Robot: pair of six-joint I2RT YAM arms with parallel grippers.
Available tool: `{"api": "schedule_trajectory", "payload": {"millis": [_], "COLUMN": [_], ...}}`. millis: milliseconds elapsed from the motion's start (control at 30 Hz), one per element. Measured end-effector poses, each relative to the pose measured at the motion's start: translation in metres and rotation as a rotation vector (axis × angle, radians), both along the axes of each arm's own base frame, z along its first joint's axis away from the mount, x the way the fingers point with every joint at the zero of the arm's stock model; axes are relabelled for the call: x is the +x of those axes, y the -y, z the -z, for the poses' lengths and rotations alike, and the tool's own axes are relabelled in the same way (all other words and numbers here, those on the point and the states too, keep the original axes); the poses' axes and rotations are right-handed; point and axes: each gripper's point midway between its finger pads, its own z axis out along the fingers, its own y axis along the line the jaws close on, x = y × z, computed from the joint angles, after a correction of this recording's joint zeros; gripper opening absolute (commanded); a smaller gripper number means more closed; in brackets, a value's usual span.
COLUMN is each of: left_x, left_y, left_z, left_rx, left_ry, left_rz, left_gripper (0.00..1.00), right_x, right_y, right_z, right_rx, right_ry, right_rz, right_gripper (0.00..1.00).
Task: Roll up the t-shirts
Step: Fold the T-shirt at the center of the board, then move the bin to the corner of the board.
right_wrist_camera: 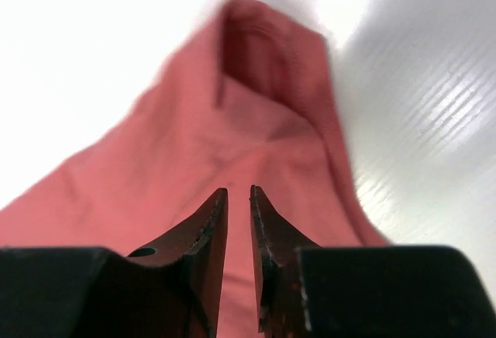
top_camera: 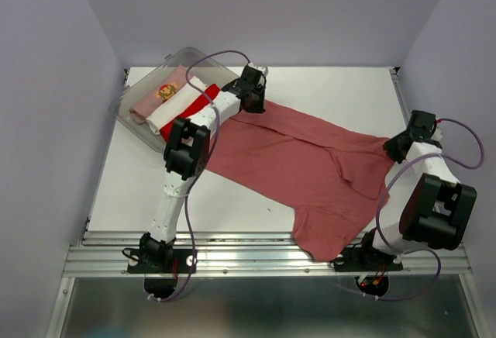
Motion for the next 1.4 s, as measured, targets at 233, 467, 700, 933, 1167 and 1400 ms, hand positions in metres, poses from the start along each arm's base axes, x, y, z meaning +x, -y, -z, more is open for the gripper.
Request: {"api": "schedule_trajectory", "payload": {"millis": [233, 467, 700, 933, 1167, 1400], "left_x": [-0.016, -0.067, -0.099, -0.106, -0.109, -0.110], "left_y": [-0.025, -0.078, -0.147, -0.201, -0.236, -0.272], "left_z": [-0.056, -0.085, -0.046, -0.020, -0.016, -0.014], "left_rx": [0.016, 0.042, 0.106, 0.204, 0.250, 0.279], "left_ry": [0.048, 0.034, -0.075, -0.140, -0.175, -0.204], "left_rz": [-0.001, -0.071, -0.185, -0.325, -0.417, -0.511], "left_gripper": [0.32, 0.20, 0.19, 0.19, 0.20, 0.20], "right_x": [0.004, 0.001, -0.001, 0.000, 0.000, -0.001], "right_y": [-0.008, -0.020, -0.028, -0.033, -0.037, -0.040], "right_z": [-0.047, -0.050, -0.064, -0.065, -0.064, -0.064], "right_rx": [-0.018, 0.019, 0.028, 0.043, 0.057, 0.064], "right_ry": [0.136, 0.136, 0.177, 0.181, 0.186, 0.190], "right_rz": [-0.044, -0.081, -0.109, -0.128, -0.140, -0.146], "right_gripper": [0.27, 0.28, 0.28, 0.28, 0.29, 0.29]}}
